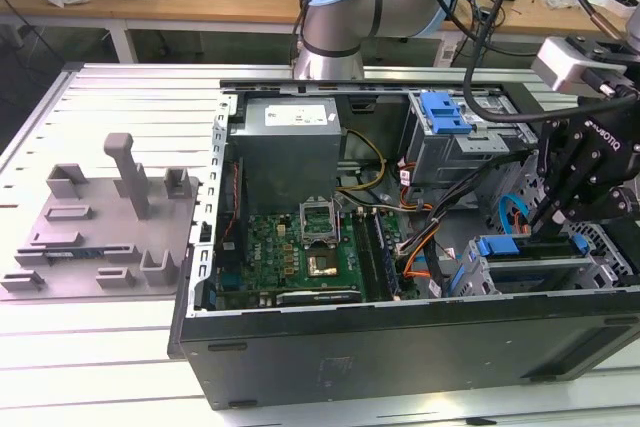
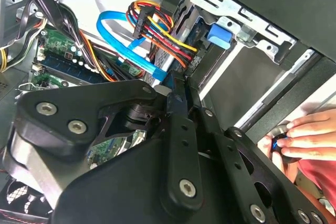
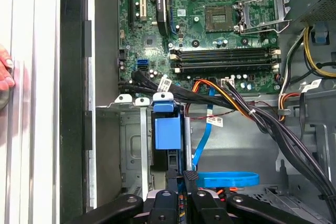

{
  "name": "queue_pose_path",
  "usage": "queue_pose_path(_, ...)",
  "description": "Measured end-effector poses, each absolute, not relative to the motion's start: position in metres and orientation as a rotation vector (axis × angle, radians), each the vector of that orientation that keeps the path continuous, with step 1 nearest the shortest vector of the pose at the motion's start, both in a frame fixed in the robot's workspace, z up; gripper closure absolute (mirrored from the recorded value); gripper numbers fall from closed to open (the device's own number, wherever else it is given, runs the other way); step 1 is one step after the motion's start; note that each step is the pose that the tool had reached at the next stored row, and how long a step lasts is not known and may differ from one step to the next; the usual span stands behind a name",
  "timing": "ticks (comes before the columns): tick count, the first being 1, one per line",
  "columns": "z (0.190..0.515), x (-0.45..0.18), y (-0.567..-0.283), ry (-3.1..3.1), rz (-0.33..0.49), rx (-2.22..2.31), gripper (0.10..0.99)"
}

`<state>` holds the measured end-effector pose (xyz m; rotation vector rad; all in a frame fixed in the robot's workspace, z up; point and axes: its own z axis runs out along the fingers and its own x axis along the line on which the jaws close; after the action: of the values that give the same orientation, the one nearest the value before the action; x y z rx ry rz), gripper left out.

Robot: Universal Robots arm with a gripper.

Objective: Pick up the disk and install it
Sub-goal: 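Insert the second disk wire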

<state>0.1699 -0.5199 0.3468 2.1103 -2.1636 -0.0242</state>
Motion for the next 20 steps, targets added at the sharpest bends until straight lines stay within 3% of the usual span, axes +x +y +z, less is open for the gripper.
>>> queue_pose_path(16, 0.333, 0.172, -0.520, -2.152, -0.038, 2.103, 0.925)
queue_pose_path(18, 0.335, 0.172, -0.520, -2.153, -0.041, 2.103, 0.851)
queue_pose_path(20, 0.347, 0.172, -0.520, -2.152, -0.039, 2.103, 0.851)
